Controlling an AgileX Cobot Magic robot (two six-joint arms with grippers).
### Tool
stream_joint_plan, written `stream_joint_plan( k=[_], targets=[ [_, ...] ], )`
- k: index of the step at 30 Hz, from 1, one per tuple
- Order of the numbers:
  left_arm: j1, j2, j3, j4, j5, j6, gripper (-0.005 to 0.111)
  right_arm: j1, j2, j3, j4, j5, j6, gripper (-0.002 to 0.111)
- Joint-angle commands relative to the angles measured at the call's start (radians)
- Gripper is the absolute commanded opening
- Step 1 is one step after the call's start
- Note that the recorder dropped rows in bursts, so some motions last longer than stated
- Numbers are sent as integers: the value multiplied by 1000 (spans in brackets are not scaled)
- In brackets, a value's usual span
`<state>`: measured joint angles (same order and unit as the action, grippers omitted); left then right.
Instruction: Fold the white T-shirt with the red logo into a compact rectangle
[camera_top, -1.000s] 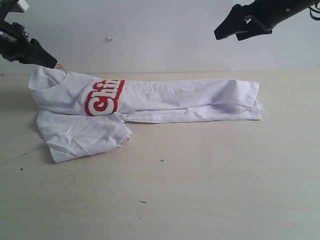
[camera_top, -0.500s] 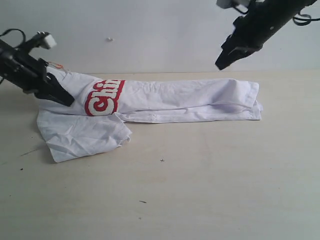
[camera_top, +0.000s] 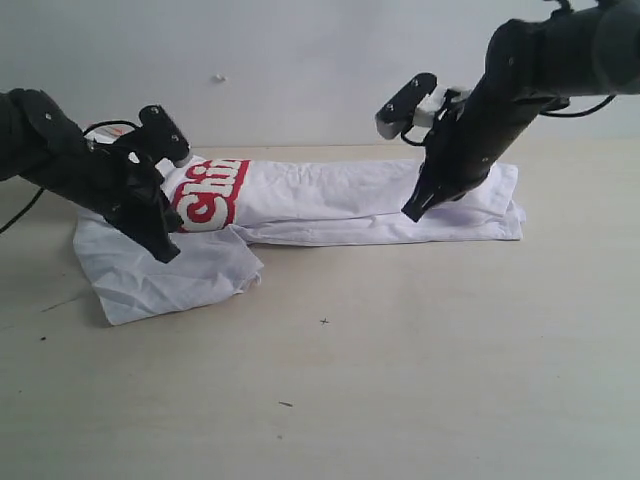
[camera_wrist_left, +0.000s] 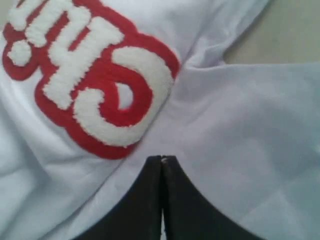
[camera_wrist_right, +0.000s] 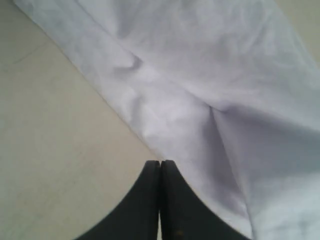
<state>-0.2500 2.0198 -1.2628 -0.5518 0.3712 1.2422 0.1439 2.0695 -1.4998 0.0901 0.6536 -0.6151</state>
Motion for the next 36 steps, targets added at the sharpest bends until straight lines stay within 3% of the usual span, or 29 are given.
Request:
stream_joint_plan(
  k=[1, 9, 16, 21, 28, 31, 36],
  targets=[
    [1, 40, 4, -36, -42, -17, 0, 2, 94, 3, -65, -70, 42, 0],
    [9, 104, 4, -9, -33, -4, 0, 2, 204, -121, -182, -162, 159, 0],
    [9, 110, 4, 27, -7, 6, 0, -4, 289, -264, -404, -209, 285, 0],
    [14, 110, 4, 47, 5, 6, 0, -43, 308, -321, -655, -201, 566, 0],
    [14, 108, 4, 47, 151, 33, 0, -109, 385, -422, -589, -153, 579, 0],
    [14, 108, 4, 47, 162, 31, 0, -112, 395, -474, -455, -88, 541, 0],
    [21, 108, 4, 43, 181, 18, 0, -104, 363, -512, -174, -1, 304, 0]
  ],
)
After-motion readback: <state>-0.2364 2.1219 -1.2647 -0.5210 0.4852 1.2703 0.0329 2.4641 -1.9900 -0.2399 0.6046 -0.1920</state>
